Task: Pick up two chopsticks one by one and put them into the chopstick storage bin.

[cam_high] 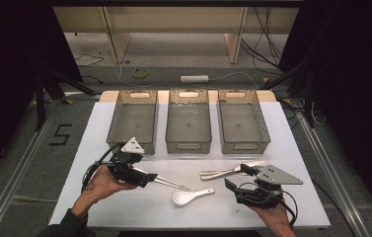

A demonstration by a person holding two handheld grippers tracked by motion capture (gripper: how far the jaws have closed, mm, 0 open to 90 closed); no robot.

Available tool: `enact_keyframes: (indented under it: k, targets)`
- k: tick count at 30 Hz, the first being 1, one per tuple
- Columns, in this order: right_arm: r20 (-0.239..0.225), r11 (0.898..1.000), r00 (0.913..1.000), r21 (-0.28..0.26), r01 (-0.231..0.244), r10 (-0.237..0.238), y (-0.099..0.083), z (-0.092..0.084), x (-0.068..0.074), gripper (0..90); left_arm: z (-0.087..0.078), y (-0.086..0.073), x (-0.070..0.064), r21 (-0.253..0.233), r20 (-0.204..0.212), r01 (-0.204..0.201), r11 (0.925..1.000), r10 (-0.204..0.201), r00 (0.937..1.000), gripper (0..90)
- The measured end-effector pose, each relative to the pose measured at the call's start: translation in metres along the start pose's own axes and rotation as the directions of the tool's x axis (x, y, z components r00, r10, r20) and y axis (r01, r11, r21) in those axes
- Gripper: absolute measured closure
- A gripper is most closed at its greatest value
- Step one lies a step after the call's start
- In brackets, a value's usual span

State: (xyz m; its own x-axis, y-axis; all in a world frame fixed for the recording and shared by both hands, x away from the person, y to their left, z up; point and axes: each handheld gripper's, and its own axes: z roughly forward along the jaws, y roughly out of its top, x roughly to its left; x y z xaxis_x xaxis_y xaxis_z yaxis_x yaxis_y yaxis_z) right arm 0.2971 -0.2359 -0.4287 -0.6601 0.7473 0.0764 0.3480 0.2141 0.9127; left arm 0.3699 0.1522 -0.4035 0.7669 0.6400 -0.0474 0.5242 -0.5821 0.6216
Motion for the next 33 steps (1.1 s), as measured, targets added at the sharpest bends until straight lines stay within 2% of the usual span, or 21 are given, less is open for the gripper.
enact_keyframes:
  k: [3, 6, 10, 16, 21, 26, 28, 30, 31, 33]
  targets:
    - [-0.004, 1.000, 1.0000, 0.004, 0.001, -0.001, 0.000, 0.000, 0.000, 26.0, 0.006, 0.005, 0.007, 0.049, 0.003, -0.009, 0.9987, 0.009, 1.0000, 18.2]
    - [-0.006, 1.000, 1.0000, 0.005, 0.001, -0.001, 0.000, 0.000, 0.000, 26.2, 0.013, 0.009, 0.010, 0.113, 0.001, -0.025, 0.9933, 0.025, 0.9997, 19.8]
    - [-0.009, 1.000, 1.0000, 0.008, -0.002, 0.002, 0.000, 0.000, 0.000, 26.2, 0.024, 0.011, 0.013, 0.200, 0.011, -0.051, 0.9786, 0.050, 0.9987, 24.4]
    - [-0.015, 1.000, 0.9999, 0.016, -0.002, 0.002, 0.000, 0.001, 0.000, 26.2, 0.036, 0.006, 0.015, 0.269, 0.039, -0.095, 0.9585, 0.088, 0.9954, 29.8]
    - [-0.017, 1.000, 0.9999, 0.022, -0.001, 0.001, -0.001, 0.002, 0.001, 26.2, 0.044, 0.002, 0.019, 0.302, 0.055, -0.125, 0.9452, 0.113, 0.9920, 35.7]
    - [-0.025, 1.000, 0.9997, 0.023, 0.000, 0.000, -0.001, 0.003, 0.001, 26.2, 0.049, -0.002, 0.020, 0.325, 0.084, -0.173, 0.9298, 0.154, 0.9845, 41.1]
    - [-0.028, 1.000, 0.9996, 0.023, 0.003, -0.002, -0.001, 0.003, 0.001, 26.2, 0.051, -0.003, 0.020, 0.331, 0.090, -0.180, 0.9264, 0.159, 0.9833, 42.1]
    - [-0.029, 1.000, 0.9996, 0.023, 0.003, -0.002, -0.001, 0.003, 0.001, 26.2, 0.051, -0.003, 0.020, 0.325, 0.090, -0.172, 0.9299, 0.151, 0.9845, 42.3]
    - [-0.028, 1.000, 0.9996, 0.023, 0.003, -0.002, -0.001, 0.003, 0.001, 26.2, 0.051, -0.003, 0.020, 0.326, 0.091, -0.174, 0.9293, 0.153, 0.9841, 42.7]
    - [-0.026, 1.000, 0.9997, 0.025, 0.003, -0.002, -0.001, 0.003, 0.001, 26.2, 0.051, -0.003, 0.020, 0.333, 0.094, -0.188, 0.9240, 0.166, 0.9817, 44.3]
